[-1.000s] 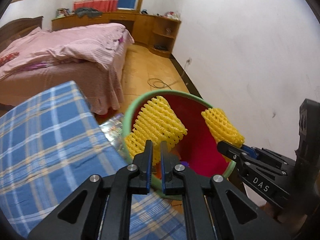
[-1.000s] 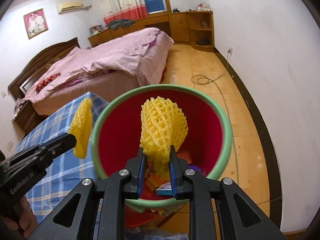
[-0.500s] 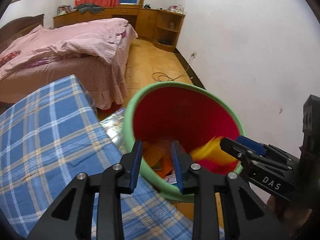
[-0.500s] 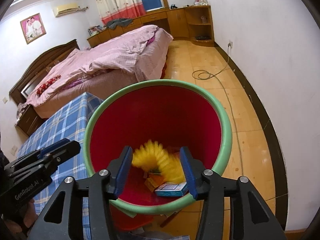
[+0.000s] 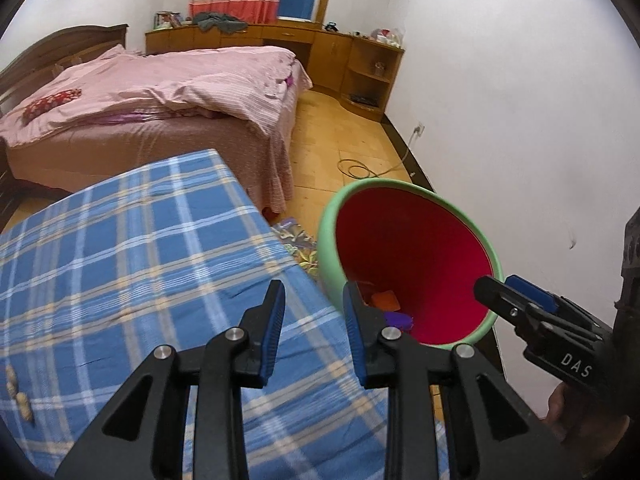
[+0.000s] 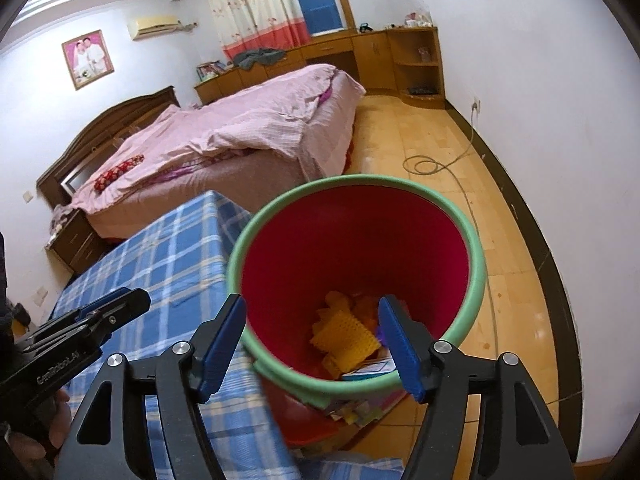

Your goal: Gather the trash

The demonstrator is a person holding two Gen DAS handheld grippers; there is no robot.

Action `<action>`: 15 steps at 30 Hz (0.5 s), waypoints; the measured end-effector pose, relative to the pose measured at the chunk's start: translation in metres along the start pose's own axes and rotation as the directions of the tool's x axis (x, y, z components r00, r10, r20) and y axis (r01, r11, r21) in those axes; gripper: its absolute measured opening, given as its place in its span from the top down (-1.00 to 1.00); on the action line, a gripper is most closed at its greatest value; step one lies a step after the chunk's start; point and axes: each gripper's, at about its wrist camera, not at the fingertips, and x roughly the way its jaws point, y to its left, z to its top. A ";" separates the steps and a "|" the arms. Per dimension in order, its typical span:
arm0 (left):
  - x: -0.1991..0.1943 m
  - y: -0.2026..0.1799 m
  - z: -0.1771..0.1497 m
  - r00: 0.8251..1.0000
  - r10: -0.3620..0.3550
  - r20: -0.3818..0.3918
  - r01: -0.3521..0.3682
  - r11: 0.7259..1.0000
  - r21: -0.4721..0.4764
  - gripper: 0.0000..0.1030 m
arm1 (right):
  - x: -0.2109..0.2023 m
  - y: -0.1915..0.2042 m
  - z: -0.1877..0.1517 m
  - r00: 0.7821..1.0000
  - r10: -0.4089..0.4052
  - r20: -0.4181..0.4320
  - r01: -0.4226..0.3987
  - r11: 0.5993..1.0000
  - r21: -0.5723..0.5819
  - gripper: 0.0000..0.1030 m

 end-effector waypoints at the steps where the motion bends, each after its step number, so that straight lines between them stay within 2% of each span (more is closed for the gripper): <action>1: -0.006 0.003 -0.002 1.000 0.006 0.006 -0.006 1.000 -0.006 0.43 | -0.003 0.003 -0.001 1.000 0.004 0.003 -0.004 1.000 -0.005 -0.37; 15: -0.074 0.044 -0.030 0.992 0.110 0.060 -0.105 0.992 -0.071 0.42 | -0.047 0.062 -0.023 0.994 0.085 0.065 -0.079 0.992 -0.098 -0.52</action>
